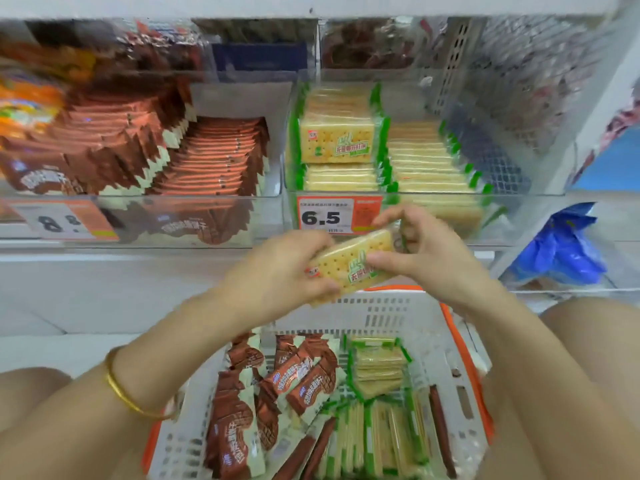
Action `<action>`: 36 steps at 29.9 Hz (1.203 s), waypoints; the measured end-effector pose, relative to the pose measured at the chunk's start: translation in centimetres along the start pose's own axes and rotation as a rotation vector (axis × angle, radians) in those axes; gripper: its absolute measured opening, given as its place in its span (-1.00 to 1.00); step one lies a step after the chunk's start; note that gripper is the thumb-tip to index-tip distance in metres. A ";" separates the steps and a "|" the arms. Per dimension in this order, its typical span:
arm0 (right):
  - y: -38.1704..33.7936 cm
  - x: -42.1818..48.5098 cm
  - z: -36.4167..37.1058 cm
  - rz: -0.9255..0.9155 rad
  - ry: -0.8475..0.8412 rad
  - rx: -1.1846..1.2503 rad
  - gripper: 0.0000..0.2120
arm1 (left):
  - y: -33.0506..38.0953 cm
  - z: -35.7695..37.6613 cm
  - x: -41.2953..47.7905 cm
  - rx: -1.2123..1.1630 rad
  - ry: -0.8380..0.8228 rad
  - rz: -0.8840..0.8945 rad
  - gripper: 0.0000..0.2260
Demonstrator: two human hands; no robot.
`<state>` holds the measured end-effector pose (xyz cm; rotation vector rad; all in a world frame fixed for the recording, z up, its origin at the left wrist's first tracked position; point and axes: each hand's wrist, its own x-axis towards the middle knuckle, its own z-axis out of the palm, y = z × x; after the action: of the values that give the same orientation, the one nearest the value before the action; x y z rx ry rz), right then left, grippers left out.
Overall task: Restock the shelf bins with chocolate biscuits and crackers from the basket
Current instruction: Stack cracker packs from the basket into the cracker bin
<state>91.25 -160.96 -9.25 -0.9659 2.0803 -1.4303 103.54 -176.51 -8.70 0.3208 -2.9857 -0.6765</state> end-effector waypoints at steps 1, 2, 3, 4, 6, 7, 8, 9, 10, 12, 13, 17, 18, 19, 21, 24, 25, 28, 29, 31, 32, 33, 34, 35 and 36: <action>-1.1 0.1 -1.1 -0.043 0.050 -0.002 -0.69 | 0.9 -1.1 0.4 0.024 0.081 0.039 -0.67; -2.0 0.3 -2.2 -0.081 0.114 0.005 -0.71 | 1.5 -2.3 0.9 0.050 0.191 0.078 -0.60; -2.9 0.9 -3.1 -0.118 0.191 0.020 -0.71 | 1.7 -3.2 1.5 0.083 0.322 0.120 -0.53; -3.5 1.5 -3.8 -0.152 0.273 0.032 -0.71 | 1.7 -4.1 2.1 0.133 0.445 0.152 -0.49; -4.1 3.8 -4.8 -0.183 0.386 0.040 -0.70 | 0.9 -5.0 3.4 0.253 0.592 0.142 -0.49; -4.1 5.2 -4.9 -0.170 0.402 0.030 -0.70 | 0.2 -5.1 3.9 0.297 0.608 0.118 -0.50; -3.9 6.8 -4.8 -0.141 0.397 0.011 -0.71 | -0.5 -4.8 4.3 0.326 0.591 0.102 -0.51; -3.7 8.5 -4.4 -0.115 0.382 -0.010 -0.71 | -1.2 -4.3 4.7 0.348 0.565 0.099 -0.53; -3.5 10.0 -3.9 -0.095 0.375 -0.026 -0.70 | -1.8 -3.7 4.9 0.366 0.536 0.105 -0.55; -3.0 12.5 -2.8 -0.077 0.378 -0.066 -0.69 | -2.7 -2.6 5.0 0.396 0.486 0.122 -0.58; -2.9 13.3 -2.4 -0.072 0.382 -0.111 -0.69 | -2.9 -2.2 5.0 0.401 0.469 0.122 -0.58; -2.8 14.8 -1.5 -0.037 0.435 -0.443 -0.59 | -3.6 -1.6 5.2 0.417 0.475 0.121 -0.59; -2.8 14.9 -1.4 -0.028 0.460 -0.527 -0.54 | -3.7 -1.4 5.3 0.417 0.480 0.124 -0.58; -2.7 15.2 -1.3 -0.022 0.489 -0.609 -0.48 | -3.7 -1.3 5.3 0.414 0.483 0.122 -0.57; -2.7 15.5 -1.1 -0.002 0.492 -0.690 -0.38 | -3.7 -1.0 5.4 0.403 0.488 0.117 -0.55; -2.6 15.5 -0.7 0.016 0.397 -0.642 -0.33 | -3.7 -0.6 5.5 0.397 0.506 0.120 -0.55; -2.6 15.4 -0.7 0.018 0.391 -0.627 -0.32 | -3.7 -0.5 5.5 0.404 0.514 0.122 -0.56; -2.6 14.9 -1.0 0.016 0.407 -0.591 -0.33 | -3.8 -0.3 5.5 0.418 0.531 0.125 -0.57; -2.9 14.5 -1.2 0.014 0.410 -0.590 -0.33 | -3.8 -0.4 5.4 0.417 0.531 0.122 -0.56; -3.5 13.2 -1.8 -0.007 0.435 -0.596 -0.39 | -3.4 -0.6 5.0 0.421 0.543 0.134 -0.58; -3.9 12.1 -2.2 -0.033 0.455 -0.593 -0.42 | -3.1 -0.7 4.7 0.428 0.562 0.156 -0.60; -4.3 10.6 -2.6 -0.065 0.467 -0.573 -0.46 | -2.6 -0.6 4.2 0.436 0.590 0.194 -0.63; -4.7 8.9 -3.0 -0.093 0.459 -0.536 -0.51 | -2.0 -0.4 3.6 0.441 0.621 0.247 -0.67; -5.1 7.0 -3.2 -0.108 0.415 -0.492 -0.57 | -1.3 -0.1 2.9 0.441 0.645 0.307 -0.71; -5.3 5.1 -3.3 -0.100 0.326 -0.452 -0.62 | -0.7 0.5 2.1 0.437 0.641 0.365 -0.74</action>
<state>87.21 -163.95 -2.94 -1.0699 2.7101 -1.2535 101.54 -177.44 -9.41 -0.0041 -2.4305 0.1135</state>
